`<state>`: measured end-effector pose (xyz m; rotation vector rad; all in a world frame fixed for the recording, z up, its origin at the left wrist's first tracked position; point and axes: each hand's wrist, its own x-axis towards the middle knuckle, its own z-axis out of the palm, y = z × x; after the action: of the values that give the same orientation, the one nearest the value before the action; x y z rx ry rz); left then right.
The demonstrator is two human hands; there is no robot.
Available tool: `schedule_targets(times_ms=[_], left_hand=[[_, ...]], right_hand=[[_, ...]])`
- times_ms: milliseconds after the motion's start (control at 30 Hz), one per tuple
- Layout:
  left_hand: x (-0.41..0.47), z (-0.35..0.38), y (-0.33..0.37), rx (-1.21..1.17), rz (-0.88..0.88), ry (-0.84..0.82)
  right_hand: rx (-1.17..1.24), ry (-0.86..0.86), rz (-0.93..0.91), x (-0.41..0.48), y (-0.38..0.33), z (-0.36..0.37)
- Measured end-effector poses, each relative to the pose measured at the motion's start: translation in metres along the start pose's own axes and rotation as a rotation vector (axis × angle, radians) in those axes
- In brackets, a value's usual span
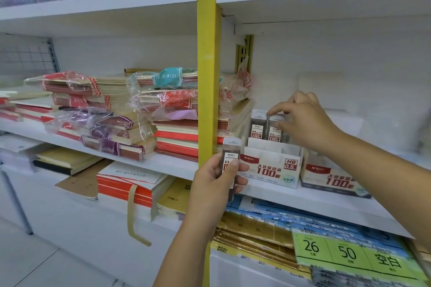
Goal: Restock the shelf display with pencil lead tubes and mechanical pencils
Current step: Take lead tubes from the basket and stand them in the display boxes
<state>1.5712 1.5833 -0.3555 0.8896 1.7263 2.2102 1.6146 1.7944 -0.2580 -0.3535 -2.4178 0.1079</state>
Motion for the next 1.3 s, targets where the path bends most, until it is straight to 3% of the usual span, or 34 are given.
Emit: schedule_targets(times_ms=[100,167,400,633,867,967,1100,1300], left_hand=[[-0.001,0.0,0.002,0.017,-0.01,-0.003],[-0.003,0.0,0.003,0.025,-0.007,-0.021],[-0.013,0.005,0.012,0.066,0.003,-0.133],[-0.019,0.001,0.011,0.024,-0.068,-0.201],[-0.014,0.0,0.013,0.011,-0.072,-0.113],[-0.01,0.01,0.01,0.09,0.051,-0.024],[-0.002,0.019,-0.005,0.552,0.311,0.111],[0.006,0.025,-0.024,0.707,0.354,0.056]], right_hand=[[-0.024,0.061,-0.031,-0.006,-0.007,-0.007],[0.086,0.069,-0.041,-0.017,-0.017,-0.015],[0.627,-0.246,0.002,-0.074,-0.05,-0.021],[0.842,-0.131,0.163,-0.081,-0.04,-0.024],[0.974,-0.119,0.2,-0.083,-0.031,-0.032],[0.946,0.011,0.161,-0.075,-0.032,-0.039],[0.8,0.311,0.1,-0.045,-0.021,-0.058],[0.277,0.193,-0.062,-0.02,-0.013,-0.039]])
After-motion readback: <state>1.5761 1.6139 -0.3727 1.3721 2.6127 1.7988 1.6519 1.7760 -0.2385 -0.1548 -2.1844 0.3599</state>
